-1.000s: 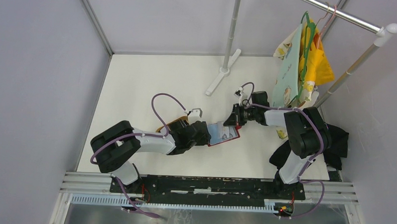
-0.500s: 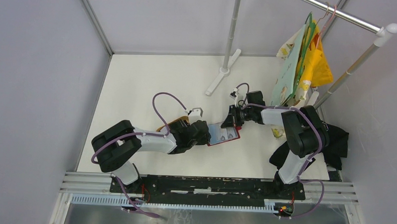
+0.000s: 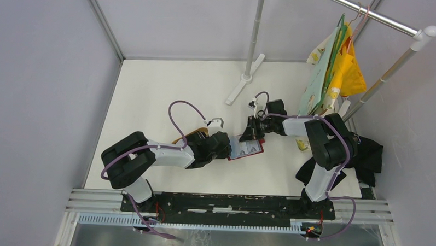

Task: Put the credit cards into the card holder
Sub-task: Insert the credit card into the card holder.

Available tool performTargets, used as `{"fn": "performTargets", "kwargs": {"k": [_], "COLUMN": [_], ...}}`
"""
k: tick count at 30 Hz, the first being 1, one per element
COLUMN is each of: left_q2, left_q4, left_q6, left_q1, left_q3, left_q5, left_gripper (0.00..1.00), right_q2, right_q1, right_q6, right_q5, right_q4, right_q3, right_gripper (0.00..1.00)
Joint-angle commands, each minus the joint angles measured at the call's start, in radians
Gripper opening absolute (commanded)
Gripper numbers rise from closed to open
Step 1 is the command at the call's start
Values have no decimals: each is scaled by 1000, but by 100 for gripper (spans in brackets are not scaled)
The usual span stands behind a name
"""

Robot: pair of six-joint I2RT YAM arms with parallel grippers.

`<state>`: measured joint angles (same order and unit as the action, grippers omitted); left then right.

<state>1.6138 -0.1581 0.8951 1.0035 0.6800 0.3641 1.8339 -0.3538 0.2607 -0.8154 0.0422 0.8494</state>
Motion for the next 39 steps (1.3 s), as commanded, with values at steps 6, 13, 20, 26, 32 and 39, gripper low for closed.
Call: {"fn": "performTargets", "kwargs": {"k": [6,13,20,26,32,39], "left_q2": [-80,-168,-167,4,168,263], "left_q4": [69,100,99,142,255,304], "left_q6": [-60,-67,-82,-66,-61,-42], "left_q1": [-3,3,87,108,109,110], "left_q3": [1,-11,100,282,467,541], "left_q5": [-35,-56,-71,-18,9,30], "left_gripper": [47,47,46,32,16,13], "right_q2": [29,33,37,41,42,44], "right_q1": [-14,-13,-13,-12,-12,-12], "right_q6": [11,31,23,9,-1,-6], "right_q5": [-48,-68,-54,-44,-39,-39], "right_q4": [7,28,18,9,-4,-10], "right_q3": [20,14,17,20,27,30], "right_gripper": [18,21,21,21,21,21]}}
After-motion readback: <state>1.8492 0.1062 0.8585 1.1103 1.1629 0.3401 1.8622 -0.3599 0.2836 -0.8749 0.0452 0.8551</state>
